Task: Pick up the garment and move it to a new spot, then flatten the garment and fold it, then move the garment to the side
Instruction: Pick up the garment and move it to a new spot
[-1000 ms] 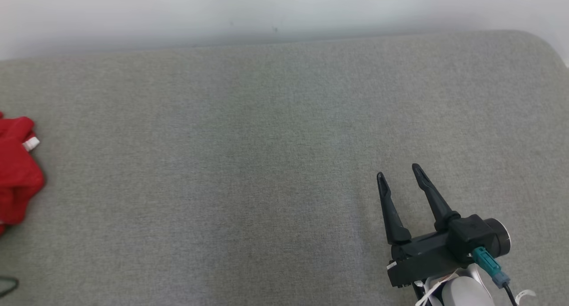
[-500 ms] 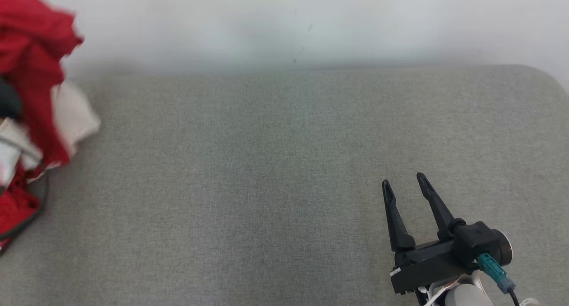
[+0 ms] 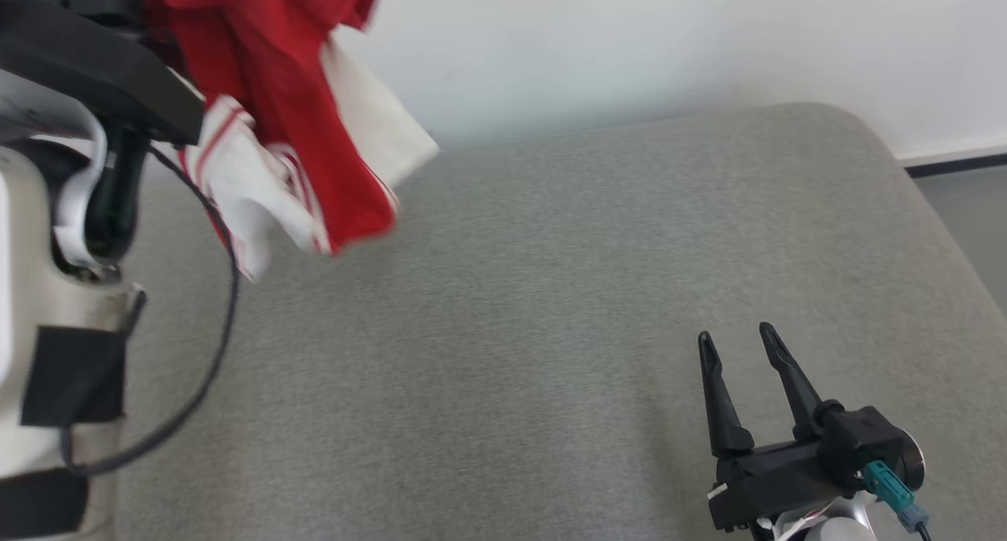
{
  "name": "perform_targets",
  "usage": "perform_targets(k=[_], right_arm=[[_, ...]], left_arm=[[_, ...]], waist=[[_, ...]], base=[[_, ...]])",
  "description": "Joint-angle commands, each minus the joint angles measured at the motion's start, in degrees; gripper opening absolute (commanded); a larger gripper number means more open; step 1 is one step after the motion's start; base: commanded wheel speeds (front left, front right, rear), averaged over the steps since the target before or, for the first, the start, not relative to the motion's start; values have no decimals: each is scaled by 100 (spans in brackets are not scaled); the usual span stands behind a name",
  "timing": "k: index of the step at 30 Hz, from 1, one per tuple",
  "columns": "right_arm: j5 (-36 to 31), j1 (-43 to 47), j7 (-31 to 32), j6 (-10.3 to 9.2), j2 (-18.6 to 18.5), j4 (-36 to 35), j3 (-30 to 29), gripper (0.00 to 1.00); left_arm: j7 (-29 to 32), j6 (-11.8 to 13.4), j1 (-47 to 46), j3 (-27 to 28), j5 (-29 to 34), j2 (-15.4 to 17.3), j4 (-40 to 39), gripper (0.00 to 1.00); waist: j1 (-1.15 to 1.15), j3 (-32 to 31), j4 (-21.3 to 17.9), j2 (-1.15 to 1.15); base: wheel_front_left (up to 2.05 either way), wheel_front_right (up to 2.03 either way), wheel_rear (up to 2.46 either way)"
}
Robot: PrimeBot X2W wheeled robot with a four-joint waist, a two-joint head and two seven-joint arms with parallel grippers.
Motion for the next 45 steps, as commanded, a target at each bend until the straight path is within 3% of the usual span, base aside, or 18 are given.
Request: perform_targets(k=[1,8,13,24,32,33,34,35,40,45], right_arm=[[18,64,-5,-12,-7,11,-37,100],[86,-1,-5,-12,-4,-28,-159,100],[129,-93,-5,-12,-7,3,-46,100],[172,-215,-5,-12,-7,83,91,100],[145,-194,-5,-12,-8,196,132,100],[161,-198,-5,-12,-8,203,144,100],[181,-193,-5,-12,-7,207,158,100],[194,-183,-5,-12,-8,205,154,100],[180,-64,-5,-12,-9,173,90,100],[94,45,-5,-12,-8,144,8,100]], left_arm=[[95,35,152,-78,-84,-94,-258,0],[360,71,897,-537,-368,-631,-1161,0],[163,28,1557,-878,-488,-883,-1085,0],[-583,-3,2374,-1471,10,-794,558,0],[-1088,-52,2421,-2012,-21,-1012,2004,0],[-1171,-55,2389,-2081,9,-1028,2100,5],[-1259,-57,2347,-2147,62,-1035,2170,30],[-1348,-58,2297,-2181,75,-1054,2212,100],[-1775,-34,2095,-2216,101,-1071,2117,100],[-1951,100,2086,-2120,159,-877,1868,100]], waist=[[0,30,-370,0],[0,228,-726,0],[0,341,-902,0],[0,394,-1179,0],[0,266,-1059,0],[0,234,-1040,0],[0,205,-1021,0],[0,178,-992,0],[0,9,-781,0],[0,-148,-544,0]], base=[[0,0,0],[0,0,0],[0,0,0],[0,0,0],[0,0,0],[0,0,0],[0,0,0],[0,0,0],[0,0,0],[0,0,0]])
